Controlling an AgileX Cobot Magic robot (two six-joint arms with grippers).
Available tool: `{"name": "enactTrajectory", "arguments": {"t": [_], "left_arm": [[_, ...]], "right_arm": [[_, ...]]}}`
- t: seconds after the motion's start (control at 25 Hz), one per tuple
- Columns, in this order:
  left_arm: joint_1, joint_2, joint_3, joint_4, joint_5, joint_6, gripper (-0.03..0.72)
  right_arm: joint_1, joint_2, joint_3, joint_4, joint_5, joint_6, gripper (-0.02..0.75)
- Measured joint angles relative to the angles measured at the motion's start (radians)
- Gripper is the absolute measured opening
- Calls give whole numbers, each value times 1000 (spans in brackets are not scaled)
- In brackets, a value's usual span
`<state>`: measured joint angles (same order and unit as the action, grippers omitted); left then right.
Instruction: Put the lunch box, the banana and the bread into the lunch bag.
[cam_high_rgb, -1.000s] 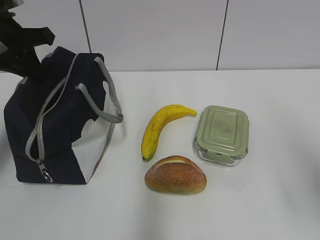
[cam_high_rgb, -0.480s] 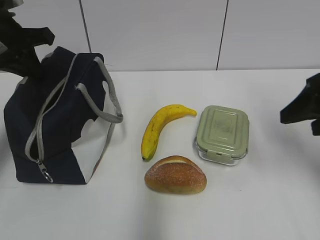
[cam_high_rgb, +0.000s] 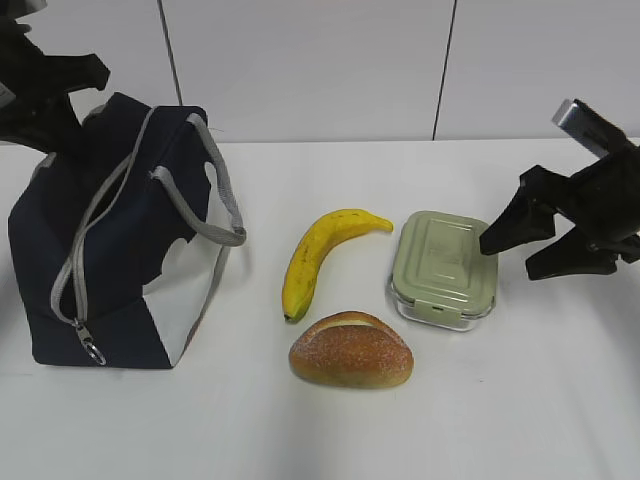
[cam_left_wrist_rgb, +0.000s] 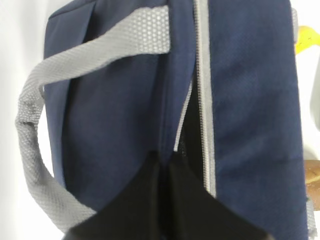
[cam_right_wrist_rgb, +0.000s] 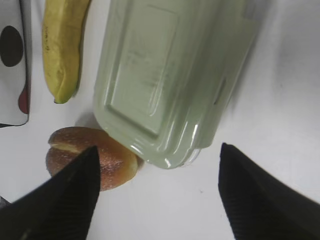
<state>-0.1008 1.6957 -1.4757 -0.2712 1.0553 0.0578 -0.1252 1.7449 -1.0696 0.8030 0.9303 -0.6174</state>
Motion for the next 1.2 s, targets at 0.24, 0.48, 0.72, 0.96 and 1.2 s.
{"name": "enactTrajectory", "arguments": {"t": [0.24, 0.48, 0.72, 0.96, 1.2], "left_arm": [[0, 0, 0, 0, -2, 1, 0], [0, 0, 0, 0, -3, 1, 0], [0, 0, 0, 0, -5, 1, 0], [0, 0, 0, 0, -12, 1, 0], [0, 0, 0, -1, -26, 1, 0]], "right_arm": [[-2, 139, -63, 19, -9, -65, 547], [-67, 214, -76, 134, -7, -179, 548], [-104, 272, -80, 299, 49, -323, 549], [-104, 305, -80, 317, 66, -342, 550], [-104, 344, -82, 368, 122, -369, 549]]}}
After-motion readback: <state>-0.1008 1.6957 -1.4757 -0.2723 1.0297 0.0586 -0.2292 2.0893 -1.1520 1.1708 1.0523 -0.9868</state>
